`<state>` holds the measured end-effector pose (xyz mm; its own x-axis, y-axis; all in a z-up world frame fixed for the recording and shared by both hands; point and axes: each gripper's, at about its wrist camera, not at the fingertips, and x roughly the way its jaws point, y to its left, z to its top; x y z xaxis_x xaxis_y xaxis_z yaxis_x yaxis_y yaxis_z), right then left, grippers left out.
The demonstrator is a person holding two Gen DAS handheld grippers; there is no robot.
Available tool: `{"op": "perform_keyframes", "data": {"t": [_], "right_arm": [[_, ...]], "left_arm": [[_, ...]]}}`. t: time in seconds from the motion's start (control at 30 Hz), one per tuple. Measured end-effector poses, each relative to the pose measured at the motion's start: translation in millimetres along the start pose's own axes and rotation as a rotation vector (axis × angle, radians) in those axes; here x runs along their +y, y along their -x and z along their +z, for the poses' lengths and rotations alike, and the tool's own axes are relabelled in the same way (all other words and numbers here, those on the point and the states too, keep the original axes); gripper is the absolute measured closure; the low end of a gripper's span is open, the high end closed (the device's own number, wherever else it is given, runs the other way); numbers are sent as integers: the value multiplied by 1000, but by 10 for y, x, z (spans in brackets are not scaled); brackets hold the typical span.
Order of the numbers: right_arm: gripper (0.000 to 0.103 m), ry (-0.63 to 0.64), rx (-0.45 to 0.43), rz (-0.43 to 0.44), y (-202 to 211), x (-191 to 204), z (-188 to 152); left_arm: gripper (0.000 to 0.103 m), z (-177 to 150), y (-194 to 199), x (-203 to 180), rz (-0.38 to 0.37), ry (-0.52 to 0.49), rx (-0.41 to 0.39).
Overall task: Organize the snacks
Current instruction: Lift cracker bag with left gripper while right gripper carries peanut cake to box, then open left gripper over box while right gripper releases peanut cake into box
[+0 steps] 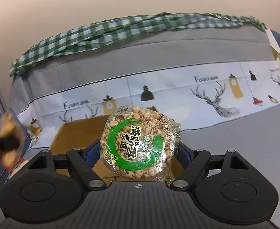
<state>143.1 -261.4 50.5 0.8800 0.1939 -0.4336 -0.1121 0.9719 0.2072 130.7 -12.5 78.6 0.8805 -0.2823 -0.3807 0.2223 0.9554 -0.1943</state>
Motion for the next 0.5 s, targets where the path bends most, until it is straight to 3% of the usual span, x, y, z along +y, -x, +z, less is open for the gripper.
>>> {"op": "perform_keyframes", "data": {"t": [0.07,0.17,0.5], "right_arm": [[21,-8,7,-10,-16,-27,-12],[21,17,12,-21,-44,-11,-21],[21,59,-6,-41,-117,87,-7]], "left_arm": [[46,-128,-83,-51,25,15,-41],[46,-255,-245,-103,61,9,26],[46,-228,-562,-125,57,25,40]]}}
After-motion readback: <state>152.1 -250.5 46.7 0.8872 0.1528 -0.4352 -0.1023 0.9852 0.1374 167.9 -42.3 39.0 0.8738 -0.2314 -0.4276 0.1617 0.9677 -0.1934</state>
